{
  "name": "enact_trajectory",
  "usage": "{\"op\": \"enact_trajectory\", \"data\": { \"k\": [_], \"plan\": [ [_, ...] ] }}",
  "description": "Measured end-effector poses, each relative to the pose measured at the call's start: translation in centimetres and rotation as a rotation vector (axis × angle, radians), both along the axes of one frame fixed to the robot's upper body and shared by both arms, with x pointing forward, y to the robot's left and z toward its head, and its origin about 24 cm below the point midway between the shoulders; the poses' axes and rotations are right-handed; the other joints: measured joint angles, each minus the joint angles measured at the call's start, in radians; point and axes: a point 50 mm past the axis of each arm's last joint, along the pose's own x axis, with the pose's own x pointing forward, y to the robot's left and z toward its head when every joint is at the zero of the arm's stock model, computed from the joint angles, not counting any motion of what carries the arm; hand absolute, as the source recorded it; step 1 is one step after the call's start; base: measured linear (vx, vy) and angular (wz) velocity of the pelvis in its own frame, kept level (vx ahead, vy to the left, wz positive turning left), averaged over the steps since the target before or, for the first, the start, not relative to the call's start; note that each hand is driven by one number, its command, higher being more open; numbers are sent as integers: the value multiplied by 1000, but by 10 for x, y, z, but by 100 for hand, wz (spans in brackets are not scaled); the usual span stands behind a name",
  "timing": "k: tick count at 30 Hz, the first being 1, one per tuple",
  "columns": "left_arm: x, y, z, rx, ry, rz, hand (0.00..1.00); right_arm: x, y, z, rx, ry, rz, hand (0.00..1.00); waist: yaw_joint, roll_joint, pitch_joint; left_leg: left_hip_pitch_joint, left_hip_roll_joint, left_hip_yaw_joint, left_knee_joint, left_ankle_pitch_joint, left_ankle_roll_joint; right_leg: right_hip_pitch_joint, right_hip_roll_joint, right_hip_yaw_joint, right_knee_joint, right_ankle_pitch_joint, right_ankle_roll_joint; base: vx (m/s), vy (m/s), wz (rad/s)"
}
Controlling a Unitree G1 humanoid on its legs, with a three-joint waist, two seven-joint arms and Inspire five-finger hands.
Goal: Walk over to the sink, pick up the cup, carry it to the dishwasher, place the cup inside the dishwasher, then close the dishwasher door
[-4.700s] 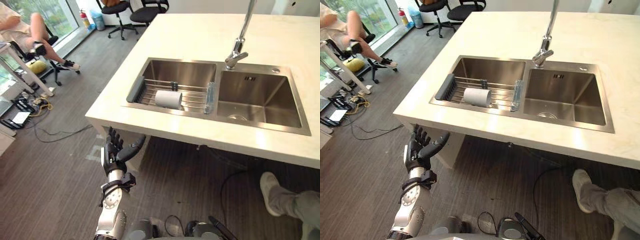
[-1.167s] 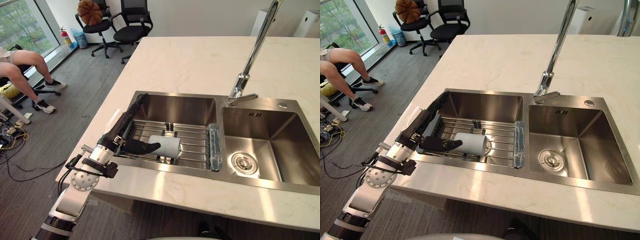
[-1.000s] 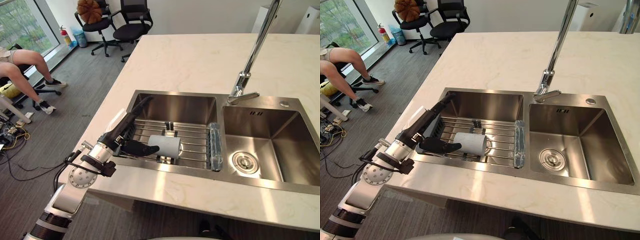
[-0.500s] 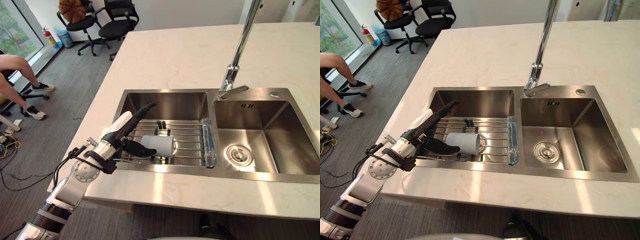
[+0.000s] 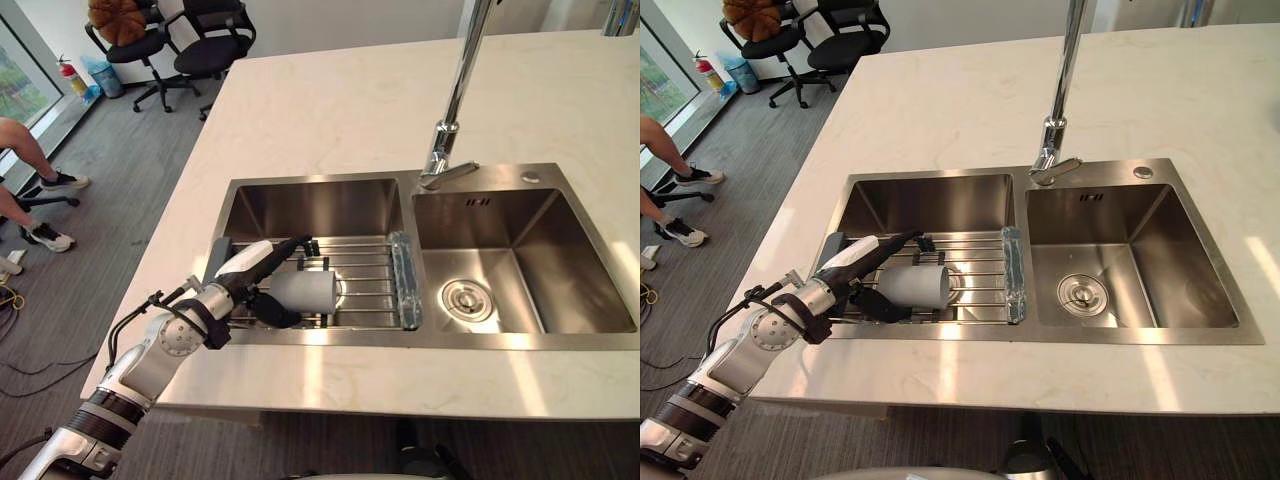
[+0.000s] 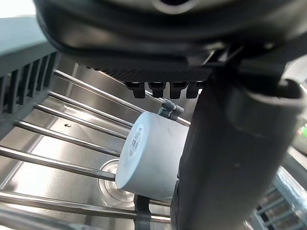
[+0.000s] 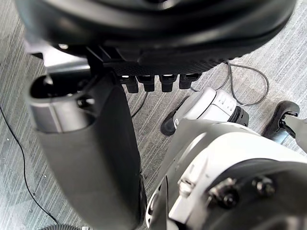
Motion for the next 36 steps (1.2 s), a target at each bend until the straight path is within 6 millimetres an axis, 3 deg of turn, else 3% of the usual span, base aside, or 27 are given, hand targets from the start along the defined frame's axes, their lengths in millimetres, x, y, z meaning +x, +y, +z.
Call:
{"op": "enact_trajectory", "data": {
  "k": [17, 36],
  "plan": [
    [-7, -11, 4, 93, -164, -153, 100, 3, -6, 1, 35, 4, -3, 100, 2, 2, 2, 0, -2, -7, 1, -3, 1, 3, -3, -6, 0, 0, 1, -12, -6, 0],
    [-3, -13, 3, 119, 27, -199, 100, 25, -5, 1, 68, -7, 52, 100, 3, 1, 1, -2, -3, -12, 2, -7, 7, 5, -4, -9, 0, -3, 3, -1, -1, 0]
  ]
}}
